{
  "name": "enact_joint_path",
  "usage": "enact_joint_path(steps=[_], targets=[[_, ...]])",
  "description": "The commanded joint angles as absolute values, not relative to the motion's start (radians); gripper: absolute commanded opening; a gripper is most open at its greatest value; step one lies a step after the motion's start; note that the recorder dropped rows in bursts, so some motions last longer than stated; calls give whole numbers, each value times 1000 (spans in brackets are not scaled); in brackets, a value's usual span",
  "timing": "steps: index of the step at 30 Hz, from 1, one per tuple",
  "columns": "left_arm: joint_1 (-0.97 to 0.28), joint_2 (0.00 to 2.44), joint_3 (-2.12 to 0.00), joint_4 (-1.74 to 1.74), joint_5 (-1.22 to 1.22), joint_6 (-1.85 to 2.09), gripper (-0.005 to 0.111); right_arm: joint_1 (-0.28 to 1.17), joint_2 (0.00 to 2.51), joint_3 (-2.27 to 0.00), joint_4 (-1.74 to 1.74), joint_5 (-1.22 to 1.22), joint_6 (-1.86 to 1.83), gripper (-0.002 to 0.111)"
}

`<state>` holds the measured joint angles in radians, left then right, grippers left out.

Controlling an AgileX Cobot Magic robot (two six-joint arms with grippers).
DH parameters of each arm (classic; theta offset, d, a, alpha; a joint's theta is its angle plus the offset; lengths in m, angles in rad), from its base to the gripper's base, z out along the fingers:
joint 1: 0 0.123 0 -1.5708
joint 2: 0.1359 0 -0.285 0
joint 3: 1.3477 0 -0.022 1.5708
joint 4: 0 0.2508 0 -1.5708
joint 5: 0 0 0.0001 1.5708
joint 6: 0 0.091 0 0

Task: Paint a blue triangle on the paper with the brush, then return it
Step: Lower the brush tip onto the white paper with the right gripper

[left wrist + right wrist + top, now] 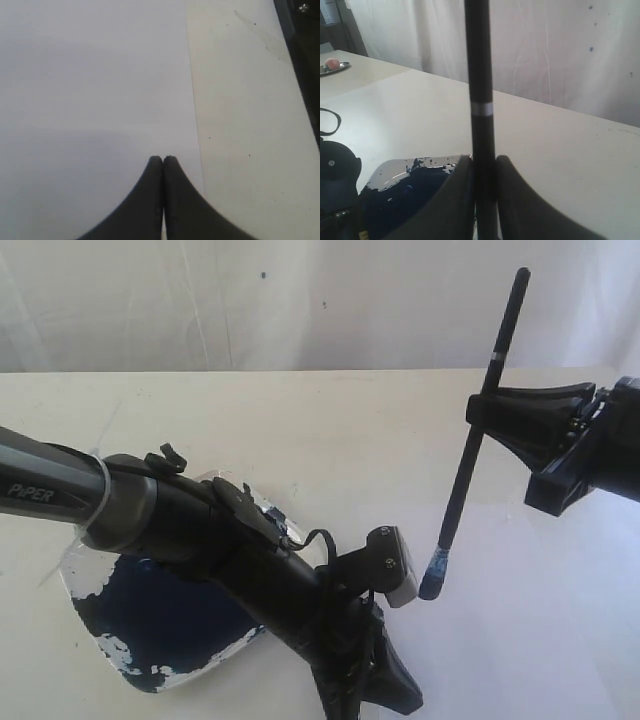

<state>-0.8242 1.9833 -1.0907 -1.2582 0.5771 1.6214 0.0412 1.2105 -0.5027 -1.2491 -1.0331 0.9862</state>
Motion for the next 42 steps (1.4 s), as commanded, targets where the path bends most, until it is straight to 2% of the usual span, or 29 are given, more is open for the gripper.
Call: enact_joint_path(steps=[1, 42], targets=[[-830, 1983, -1095, -1278, 599, 1701, 0, 35, 1214, -499, -1245, -1058, 987, 0], [-830, 2015, -1095, -1240, 586, 1767, 0, 39, 1214, -499, -1249, -1064, 972, 0]])
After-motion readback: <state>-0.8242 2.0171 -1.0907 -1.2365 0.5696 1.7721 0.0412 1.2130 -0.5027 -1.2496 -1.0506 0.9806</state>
